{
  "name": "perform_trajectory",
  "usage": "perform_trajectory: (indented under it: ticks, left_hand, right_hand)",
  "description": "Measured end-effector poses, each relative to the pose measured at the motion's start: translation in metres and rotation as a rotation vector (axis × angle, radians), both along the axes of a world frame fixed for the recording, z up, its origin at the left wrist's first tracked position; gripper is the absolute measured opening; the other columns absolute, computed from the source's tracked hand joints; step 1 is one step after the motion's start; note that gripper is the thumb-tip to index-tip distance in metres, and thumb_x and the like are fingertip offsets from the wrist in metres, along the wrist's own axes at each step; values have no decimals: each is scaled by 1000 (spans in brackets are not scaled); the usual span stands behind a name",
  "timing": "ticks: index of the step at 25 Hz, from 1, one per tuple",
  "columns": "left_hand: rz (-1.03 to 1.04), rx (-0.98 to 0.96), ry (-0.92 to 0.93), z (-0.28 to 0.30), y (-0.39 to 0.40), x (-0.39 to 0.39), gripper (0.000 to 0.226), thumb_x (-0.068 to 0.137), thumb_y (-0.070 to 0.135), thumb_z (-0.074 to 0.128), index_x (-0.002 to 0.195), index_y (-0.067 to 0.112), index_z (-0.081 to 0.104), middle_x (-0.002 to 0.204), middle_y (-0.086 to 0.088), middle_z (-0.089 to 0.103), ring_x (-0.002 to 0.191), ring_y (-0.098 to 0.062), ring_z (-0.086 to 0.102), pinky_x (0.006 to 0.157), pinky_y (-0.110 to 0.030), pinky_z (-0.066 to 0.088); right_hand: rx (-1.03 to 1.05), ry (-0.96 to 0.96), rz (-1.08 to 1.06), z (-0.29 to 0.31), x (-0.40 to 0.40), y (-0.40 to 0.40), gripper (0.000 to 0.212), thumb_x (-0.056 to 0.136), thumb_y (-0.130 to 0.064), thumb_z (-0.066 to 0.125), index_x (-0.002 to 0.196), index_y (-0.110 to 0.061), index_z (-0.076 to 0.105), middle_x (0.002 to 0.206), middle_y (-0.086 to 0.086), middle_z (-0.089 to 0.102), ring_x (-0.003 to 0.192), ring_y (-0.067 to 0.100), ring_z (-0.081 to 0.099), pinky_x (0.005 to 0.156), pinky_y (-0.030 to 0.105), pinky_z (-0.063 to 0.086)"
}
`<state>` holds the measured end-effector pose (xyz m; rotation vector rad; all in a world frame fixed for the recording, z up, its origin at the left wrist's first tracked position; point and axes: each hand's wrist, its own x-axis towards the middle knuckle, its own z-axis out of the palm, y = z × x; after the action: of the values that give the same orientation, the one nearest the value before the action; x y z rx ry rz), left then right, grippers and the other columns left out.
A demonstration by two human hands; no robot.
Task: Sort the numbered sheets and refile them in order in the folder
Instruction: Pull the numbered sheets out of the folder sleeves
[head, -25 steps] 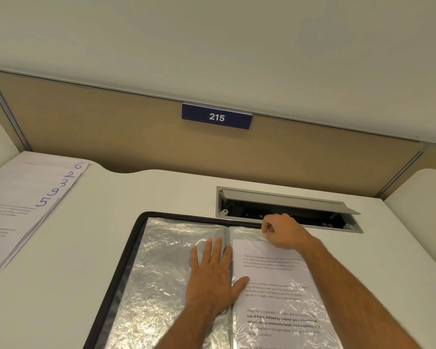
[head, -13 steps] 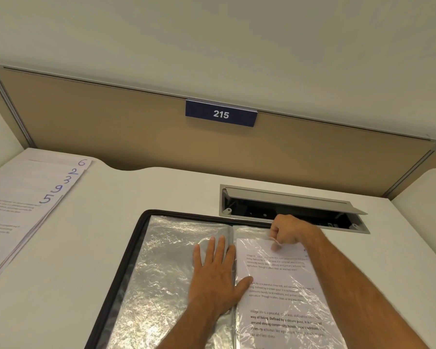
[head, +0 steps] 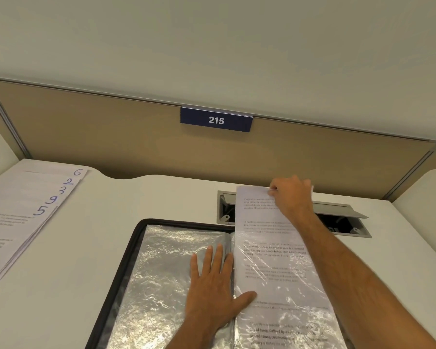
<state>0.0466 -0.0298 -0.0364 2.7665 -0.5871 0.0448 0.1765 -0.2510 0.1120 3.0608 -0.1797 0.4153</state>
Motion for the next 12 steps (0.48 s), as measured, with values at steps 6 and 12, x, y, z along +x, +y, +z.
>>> perform_trajectory:
  ticks: [6,12]
  left_hand:
    - [21,4,-38,-3,0,-1,101,79,92,35,138,14,60,149,-13,48,137,-36,47,105,-63,22]
    - [23,21,-36,-2,0,0,102,77,93,37,135,14,63,145,-12,54,132,-36,52,103,-63,23]
  right_hand:
    - [-94,-205,67,43,11,-10,18,97,-34,60,98,-20,70,98,1,71,99,24,55,89,43,32]
    - [-77,-328,107,89,17,-7,16,96,-31,63,97,-18,71,100,1,72,101,27,57,91,45,31]
